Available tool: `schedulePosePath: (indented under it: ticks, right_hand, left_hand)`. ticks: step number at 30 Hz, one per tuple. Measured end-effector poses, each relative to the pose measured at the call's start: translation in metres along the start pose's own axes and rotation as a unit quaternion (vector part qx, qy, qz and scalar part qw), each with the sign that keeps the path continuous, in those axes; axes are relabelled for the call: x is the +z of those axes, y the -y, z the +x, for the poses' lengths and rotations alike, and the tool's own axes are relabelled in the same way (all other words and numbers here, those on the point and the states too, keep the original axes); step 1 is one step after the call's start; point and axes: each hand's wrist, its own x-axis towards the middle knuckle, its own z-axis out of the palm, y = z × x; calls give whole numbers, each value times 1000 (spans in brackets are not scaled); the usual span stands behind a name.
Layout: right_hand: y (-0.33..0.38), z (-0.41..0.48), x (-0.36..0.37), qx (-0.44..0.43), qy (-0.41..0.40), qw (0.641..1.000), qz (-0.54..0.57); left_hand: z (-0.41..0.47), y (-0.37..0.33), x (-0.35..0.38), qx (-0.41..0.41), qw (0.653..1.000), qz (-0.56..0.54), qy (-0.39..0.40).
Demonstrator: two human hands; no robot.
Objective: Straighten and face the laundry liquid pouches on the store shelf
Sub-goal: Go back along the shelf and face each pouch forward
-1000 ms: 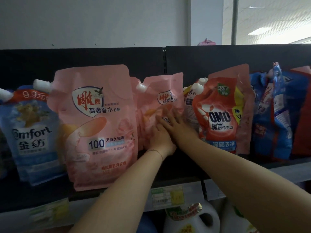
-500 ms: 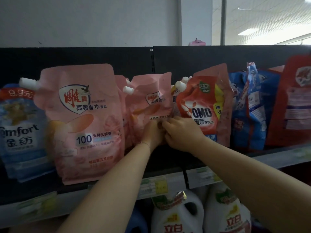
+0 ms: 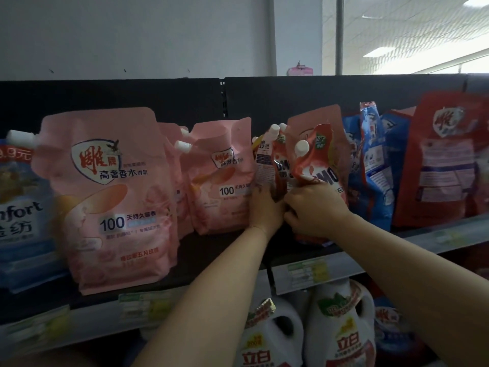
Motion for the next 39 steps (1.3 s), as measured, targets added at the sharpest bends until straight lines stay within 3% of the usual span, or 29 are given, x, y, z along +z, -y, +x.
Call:
schedulePosePath:
  ticks: [7, 12, 15, 21, 27, 35, 37, 39]
  right_hand:
    - [17, 6, -8, 31, -5, 999, -11]
    - [22, 2, -8, 43, 13, 999, -27]
    - [25, -1, -8, 54, 23, 998, -15]
    - [30, -3, -10, 79, 12, 997, 17]
    - [40, 4, -16, 150, 12, 987, 59]
    - [55, 9, -16, 213, 122, 941, 234]
    - [63, 9, -13, 225, 151, 910, 312]
    - [70, 7, -11, 219, 146, 906, 331]
  left_hand:
    - [0, -9, -9, -103, 981, -164, -28]
    - [1, -9, -4, -64, 996, 39, -46]
    - [-4, -15, -3, -71, 996, 20, -57]
    - [-22, -19, -34, -33, 999, 3, 4]
    - [-45, -6, -70, -54, 995, -80, 15]
    - [-68, 15, -113, -124, 984, 13, -130]
    - [-73, 11, -115, -151, 978, 16, -140]
    - [-79, 4, -117, -170, 977, 3, -130]
